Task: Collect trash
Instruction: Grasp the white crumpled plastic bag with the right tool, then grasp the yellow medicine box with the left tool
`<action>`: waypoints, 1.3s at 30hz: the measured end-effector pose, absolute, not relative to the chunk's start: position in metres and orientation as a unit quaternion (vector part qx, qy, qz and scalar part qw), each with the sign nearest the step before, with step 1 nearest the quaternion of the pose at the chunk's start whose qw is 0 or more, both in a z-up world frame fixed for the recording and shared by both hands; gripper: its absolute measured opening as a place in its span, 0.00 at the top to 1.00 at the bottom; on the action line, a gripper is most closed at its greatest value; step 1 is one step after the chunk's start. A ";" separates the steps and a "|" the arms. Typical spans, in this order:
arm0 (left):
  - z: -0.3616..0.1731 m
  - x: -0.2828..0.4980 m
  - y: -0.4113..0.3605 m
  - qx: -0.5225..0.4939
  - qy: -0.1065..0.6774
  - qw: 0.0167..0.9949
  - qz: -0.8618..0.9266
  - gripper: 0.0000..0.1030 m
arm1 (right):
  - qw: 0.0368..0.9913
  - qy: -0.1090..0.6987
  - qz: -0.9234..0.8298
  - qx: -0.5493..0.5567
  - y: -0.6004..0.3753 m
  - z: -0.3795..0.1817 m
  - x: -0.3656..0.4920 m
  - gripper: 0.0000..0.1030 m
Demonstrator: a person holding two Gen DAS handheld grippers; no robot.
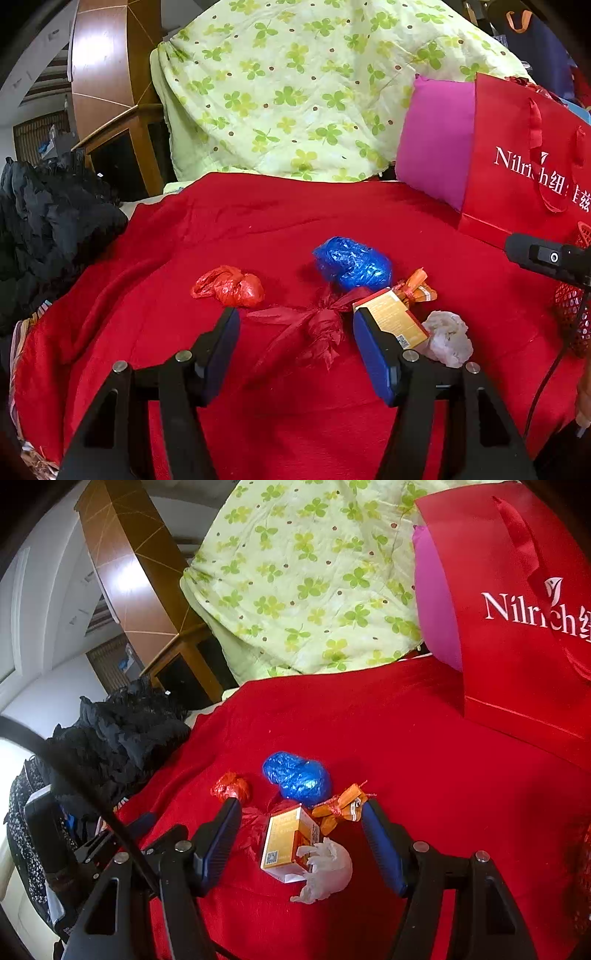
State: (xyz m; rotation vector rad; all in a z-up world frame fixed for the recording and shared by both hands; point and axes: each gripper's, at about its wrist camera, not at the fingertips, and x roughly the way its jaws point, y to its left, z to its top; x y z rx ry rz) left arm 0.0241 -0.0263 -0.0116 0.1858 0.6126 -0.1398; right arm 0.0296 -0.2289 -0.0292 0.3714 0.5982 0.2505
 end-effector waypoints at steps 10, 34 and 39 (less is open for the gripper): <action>-0.038 0.048 0.002 0.069 0.351 0.932 -0.059 0.37 | 0.899 0.381 0.096 0.195 -0.228 -0.066 0.057 0.45; -0.054 0.063 -0.038 0.002 0.373 0.908 -0.193 0.30 | 0.903 0.368 0.044 0.216 -0.247 -0.075 0.060 0.72; -0.064 0.078 -0.071 -0.004 0.401 0.891 -0.213 0.30 | 0.913 0.335 0.044 0.230 -0.263 -0.059 0.050 0.72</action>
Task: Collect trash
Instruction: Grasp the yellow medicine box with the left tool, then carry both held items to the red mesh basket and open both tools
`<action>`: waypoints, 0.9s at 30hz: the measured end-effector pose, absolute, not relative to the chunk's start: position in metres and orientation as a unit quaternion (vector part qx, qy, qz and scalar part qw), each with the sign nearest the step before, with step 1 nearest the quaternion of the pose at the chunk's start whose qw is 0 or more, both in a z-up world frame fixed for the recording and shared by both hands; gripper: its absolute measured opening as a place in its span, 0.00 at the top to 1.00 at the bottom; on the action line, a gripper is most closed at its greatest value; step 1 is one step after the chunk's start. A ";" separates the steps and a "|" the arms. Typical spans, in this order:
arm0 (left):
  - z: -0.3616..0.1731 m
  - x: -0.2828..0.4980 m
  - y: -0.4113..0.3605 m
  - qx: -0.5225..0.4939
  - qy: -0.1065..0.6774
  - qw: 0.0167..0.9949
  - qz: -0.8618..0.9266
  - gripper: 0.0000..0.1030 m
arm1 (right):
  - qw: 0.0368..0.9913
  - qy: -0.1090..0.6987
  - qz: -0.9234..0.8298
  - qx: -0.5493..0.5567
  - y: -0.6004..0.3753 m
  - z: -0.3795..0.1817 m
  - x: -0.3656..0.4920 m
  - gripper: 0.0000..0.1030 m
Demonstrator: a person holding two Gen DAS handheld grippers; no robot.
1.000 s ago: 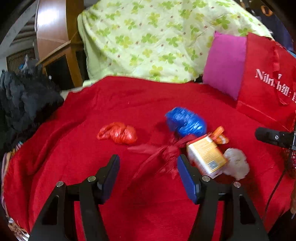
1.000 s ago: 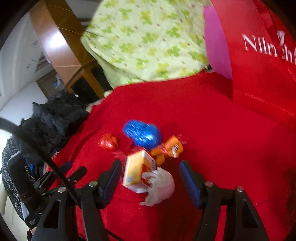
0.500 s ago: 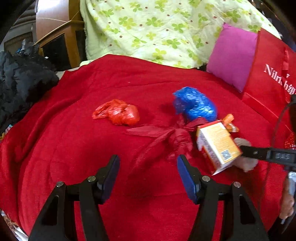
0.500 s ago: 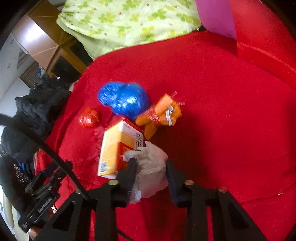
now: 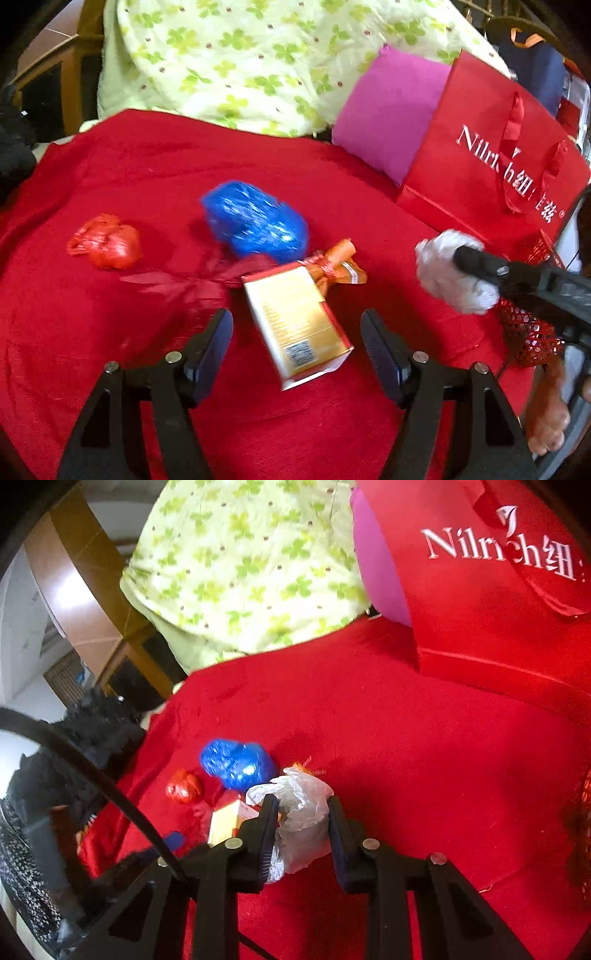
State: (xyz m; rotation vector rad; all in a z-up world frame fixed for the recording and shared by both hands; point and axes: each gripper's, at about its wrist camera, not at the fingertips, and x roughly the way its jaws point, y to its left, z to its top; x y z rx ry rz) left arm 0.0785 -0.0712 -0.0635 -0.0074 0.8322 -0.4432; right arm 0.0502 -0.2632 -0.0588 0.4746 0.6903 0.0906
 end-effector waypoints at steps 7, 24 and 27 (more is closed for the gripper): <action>-0.085 0.096 -0.080 -0.033 0.443 0.871 -0.208 0.42 | 0.917 0.326 0.046 0.223 -0.269 -0.052 0.045 0.72; 0.013 0.008 -0.093 0.090 0.284 0.945 -0.136 0.43 | 0.955 0.210 0.048 0.201 -0.282 -0.006 -0.013 0.72; 0.025 -0.009 -0.103 0.115 0.260 0.950 -0.130 0.43 | 0.959 0.196 0.041 0.198 -0.290 0.000 -0.026 0.72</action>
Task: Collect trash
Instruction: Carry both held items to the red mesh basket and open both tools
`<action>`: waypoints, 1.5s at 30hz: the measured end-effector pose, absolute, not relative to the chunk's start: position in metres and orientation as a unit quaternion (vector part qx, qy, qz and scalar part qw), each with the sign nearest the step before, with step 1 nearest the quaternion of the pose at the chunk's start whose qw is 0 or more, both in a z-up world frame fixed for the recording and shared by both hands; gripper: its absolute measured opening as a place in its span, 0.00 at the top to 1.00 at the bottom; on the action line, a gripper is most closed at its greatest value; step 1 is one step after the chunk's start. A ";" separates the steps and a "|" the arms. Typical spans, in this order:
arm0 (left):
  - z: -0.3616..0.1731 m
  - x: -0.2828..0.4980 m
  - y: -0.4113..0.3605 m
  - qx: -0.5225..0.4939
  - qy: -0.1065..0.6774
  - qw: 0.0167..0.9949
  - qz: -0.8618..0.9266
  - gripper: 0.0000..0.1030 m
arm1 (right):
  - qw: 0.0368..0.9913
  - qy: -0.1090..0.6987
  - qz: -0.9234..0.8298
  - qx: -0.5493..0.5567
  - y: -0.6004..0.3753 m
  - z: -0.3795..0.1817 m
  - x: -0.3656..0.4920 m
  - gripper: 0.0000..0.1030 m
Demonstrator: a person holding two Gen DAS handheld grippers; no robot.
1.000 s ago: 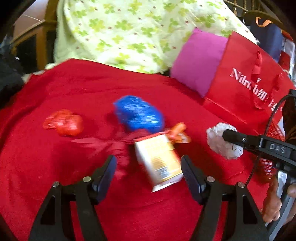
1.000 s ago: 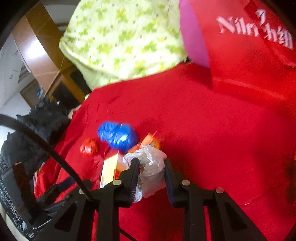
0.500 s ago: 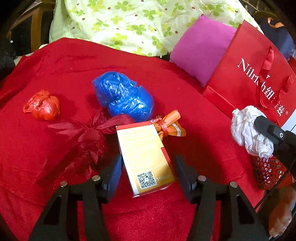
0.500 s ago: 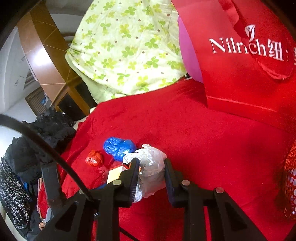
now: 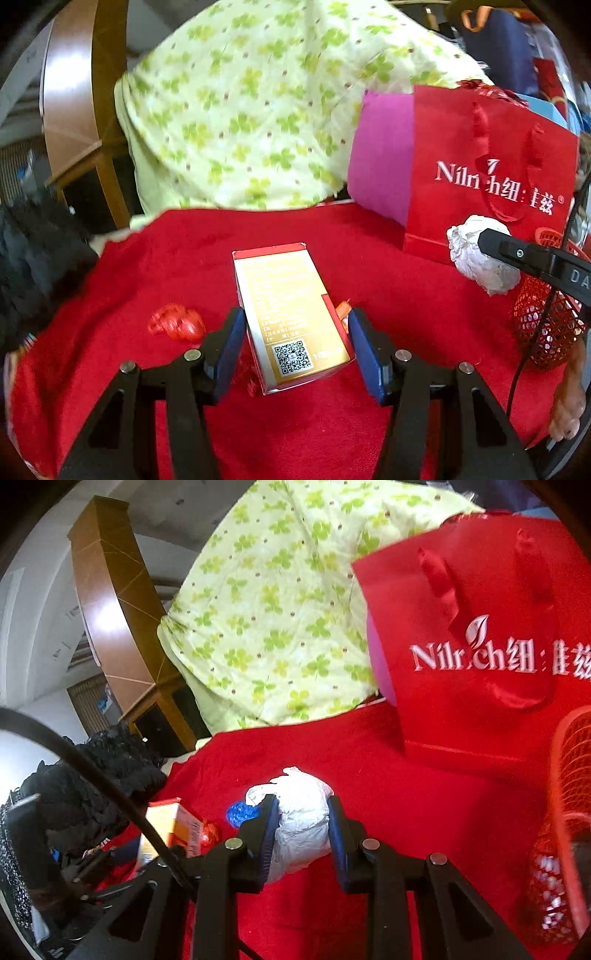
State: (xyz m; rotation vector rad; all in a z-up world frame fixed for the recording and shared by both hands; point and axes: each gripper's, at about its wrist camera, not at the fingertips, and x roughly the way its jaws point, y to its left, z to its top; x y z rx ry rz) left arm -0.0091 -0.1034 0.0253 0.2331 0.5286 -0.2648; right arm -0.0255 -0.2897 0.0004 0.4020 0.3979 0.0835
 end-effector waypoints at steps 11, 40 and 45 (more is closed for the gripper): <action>0.056 -0.033 -0.151 0.149 0.236 0.948 -0.151 0.43 | 0.966 0.139 0.013 0.216 -0.340 0.023 -0.073 0.72; 0.076 -0.071 -0.267 0.221 0.198 0.932 -0.210 0.43 | 0.953 0.071 -0.043 0.292 -0.448 0.025 -0.139 0.72; 0.077 -0.081 -0.284 0.231 0.190 0.928 -0.222 0.43 | 0.949 0.062 -0.054 0.306 -0.465 0.021 -0.150 0.72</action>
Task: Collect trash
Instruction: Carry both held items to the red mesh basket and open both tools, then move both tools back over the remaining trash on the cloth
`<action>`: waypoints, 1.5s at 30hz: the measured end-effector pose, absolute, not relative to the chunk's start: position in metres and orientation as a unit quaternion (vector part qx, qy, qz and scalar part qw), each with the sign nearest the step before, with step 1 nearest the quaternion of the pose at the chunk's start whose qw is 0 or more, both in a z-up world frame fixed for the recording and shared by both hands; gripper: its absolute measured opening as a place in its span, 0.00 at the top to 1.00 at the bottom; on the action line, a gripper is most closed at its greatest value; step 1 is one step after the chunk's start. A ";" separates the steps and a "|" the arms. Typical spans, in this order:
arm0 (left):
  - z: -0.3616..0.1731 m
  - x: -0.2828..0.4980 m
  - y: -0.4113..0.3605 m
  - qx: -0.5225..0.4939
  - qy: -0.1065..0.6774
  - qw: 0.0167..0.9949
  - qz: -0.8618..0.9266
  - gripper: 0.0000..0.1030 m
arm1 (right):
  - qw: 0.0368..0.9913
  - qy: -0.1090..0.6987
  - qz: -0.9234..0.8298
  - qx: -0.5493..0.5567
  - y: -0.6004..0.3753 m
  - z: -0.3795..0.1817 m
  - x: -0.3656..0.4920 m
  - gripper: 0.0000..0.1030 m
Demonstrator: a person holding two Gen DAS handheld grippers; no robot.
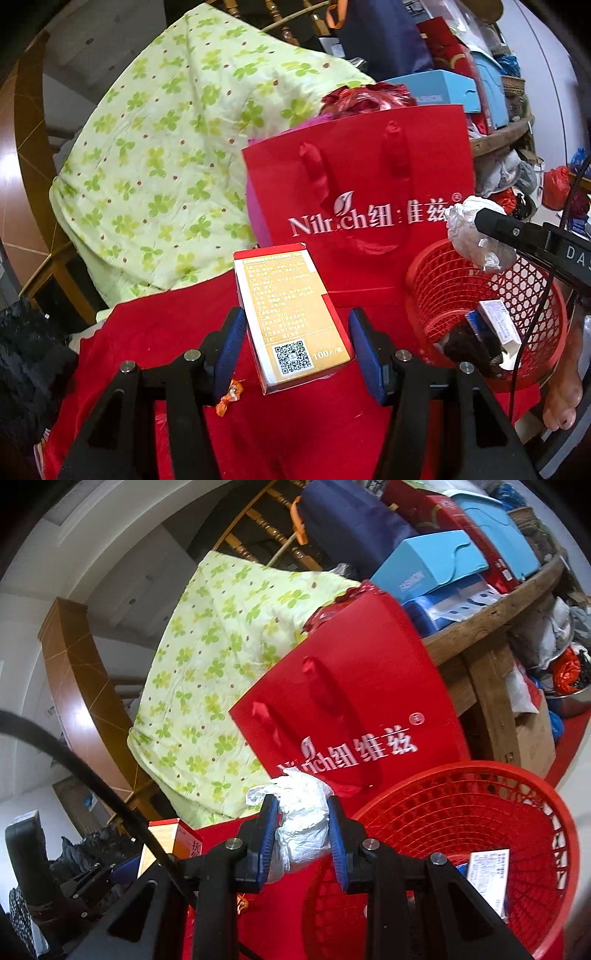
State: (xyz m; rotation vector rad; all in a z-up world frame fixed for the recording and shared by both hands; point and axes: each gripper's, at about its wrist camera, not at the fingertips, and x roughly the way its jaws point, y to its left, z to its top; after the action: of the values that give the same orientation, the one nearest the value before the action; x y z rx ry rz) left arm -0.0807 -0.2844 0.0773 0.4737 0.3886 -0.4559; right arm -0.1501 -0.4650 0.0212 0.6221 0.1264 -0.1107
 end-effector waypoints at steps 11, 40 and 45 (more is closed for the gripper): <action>0.080 -0.098 -0.318 0.247 0.178 0.919 -0.249 0.43 | 0.938 0.046 -0.077 0.334 -0.497 0.014 -0.175 0.72; 0.037 -0.081 -0.340 0.173 0.281 0.863 -0.382 0.36 | 0.899 0.032 -0.060 0.433 -0.536 -0.004 -0.187 0.28; 0.035 -0.072 -0.298 0.184 0.279 0.881 -0.336 0.36 | 0.916 0.027 -0.052 0.396 -0.508 0.011 -0.175 0.28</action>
State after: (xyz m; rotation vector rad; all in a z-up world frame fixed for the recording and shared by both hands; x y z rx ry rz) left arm -0.0716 -0.2980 0.0353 0.3829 0.5804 -0.7007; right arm -0.1751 -0.5077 0.0114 0.8147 0.0560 -0.1074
